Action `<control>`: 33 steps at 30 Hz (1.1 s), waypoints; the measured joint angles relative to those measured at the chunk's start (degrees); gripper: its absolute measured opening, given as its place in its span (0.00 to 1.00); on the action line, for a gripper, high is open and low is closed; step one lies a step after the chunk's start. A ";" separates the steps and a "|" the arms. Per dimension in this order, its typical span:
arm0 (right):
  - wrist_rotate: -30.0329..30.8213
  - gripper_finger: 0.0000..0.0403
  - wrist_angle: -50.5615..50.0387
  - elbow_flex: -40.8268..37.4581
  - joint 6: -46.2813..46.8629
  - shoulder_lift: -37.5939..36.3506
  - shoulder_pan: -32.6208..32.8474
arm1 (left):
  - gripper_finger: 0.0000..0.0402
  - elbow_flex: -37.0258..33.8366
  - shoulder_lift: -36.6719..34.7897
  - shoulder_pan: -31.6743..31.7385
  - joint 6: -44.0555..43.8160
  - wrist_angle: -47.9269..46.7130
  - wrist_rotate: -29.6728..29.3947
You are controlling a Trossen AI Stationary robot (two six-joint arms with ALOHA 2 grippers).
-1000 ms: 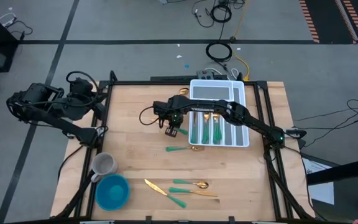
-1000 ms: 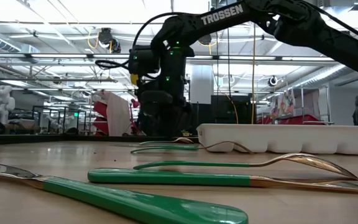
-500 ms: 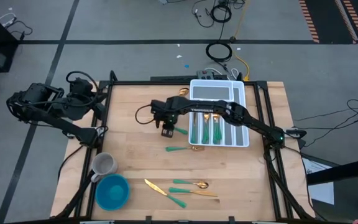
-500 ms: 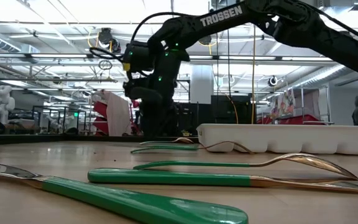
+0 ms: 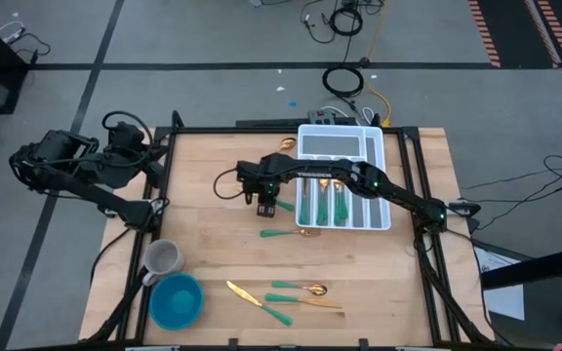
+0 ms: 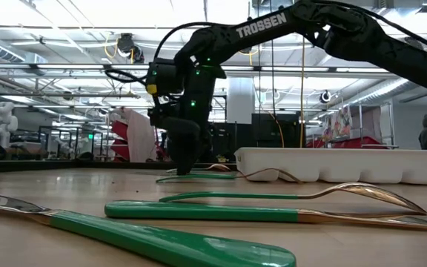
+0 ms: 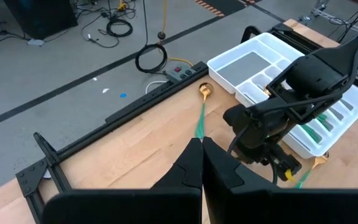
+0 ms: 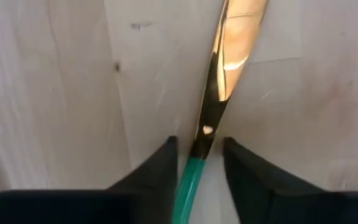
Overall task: Sort silverware
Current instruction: Put the top green table knife into the white cutlery tray
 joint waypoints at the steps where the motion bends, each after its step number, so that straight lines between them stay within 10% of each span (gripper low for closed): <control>1: -0.21 0.22 -0.39 0.11 -0.77 0.52 0.19 | 0.00 0.00 0.00 0.02 0.00 0.00 0.00; 6: -0.56 0.03 -0.75 0.12 -1.22 0.94 0.88 | 0.00 0.00 0.02 0.00 0.00 0.00 0.00; 33: 0.09 0.00 -0.32 2.31 6.94 -6.95 -1.30 | 0.00 0.00 -0.02 0.00 0.55 0.02 -0.52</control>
